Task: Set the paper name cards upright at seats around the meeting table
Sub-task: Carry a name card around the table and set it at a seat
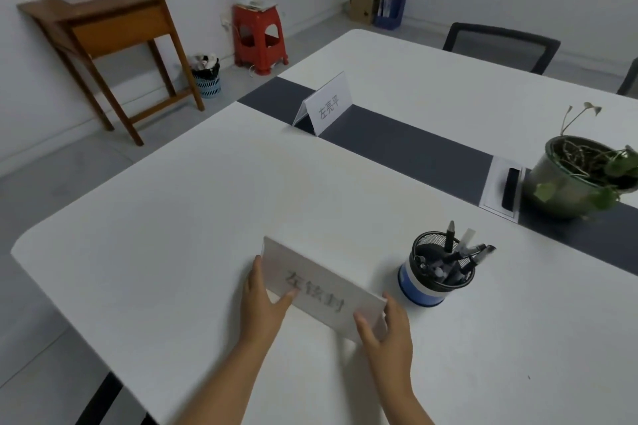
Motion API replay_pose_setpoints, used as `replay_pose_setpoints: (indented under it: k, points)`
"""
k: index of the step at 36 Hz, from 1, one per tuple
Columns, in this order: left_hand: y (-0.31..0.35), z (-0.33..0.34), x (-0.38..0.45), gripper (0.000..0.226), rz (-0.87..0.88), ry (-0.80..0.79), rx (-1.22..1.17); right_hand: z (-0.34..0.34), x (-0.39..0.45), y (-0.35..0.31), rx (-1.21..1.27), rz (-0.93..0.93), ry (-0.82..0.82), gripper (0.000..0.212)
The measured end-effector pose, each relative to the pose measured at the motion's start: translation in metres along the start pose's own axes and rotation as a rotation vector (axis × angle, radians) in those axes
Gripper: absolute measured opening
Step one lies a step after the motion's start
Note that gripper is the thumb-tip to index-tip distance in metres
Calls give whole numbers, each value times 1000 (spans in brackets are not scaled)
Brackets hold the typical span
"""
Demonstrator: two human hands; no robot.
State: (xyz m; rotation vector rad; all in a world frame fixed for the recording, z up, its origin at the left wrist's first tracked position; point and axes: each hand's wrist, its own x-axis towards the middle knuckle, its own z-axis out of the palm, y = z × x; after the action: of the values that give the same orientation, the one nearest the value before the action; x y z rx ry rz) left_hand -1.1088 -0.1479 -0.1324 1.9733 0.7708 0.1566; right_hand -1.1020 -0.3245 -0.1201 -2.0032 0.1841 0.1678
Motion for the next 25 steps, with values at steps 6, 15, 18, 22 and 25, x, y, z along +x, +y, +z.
replay_pose_setpoints:
  k: [6, 15, 18, 22, 25]
  points:
    - [-6, 4, 16, 88, 0, -28, 21, 0, 8, 8, -48, -4, -54, 64]
    - [-7, 9, 26, 87, 19, -32, 68, 6, 14, 10, -78, -18, -33, 67]
    - [-6, 8, 25, 86, 34, -36, 82, 6, 13, 10, -82, -22, -32, 67]
    - [-4, 7, 23, 86, 26, -45, 89, 5, 14, 10, -88, -37, -40, 67]
    - [-3, 6, 21, 87, 27, -45, 94, 3, 15, 10, -84, -30, -53, 67]
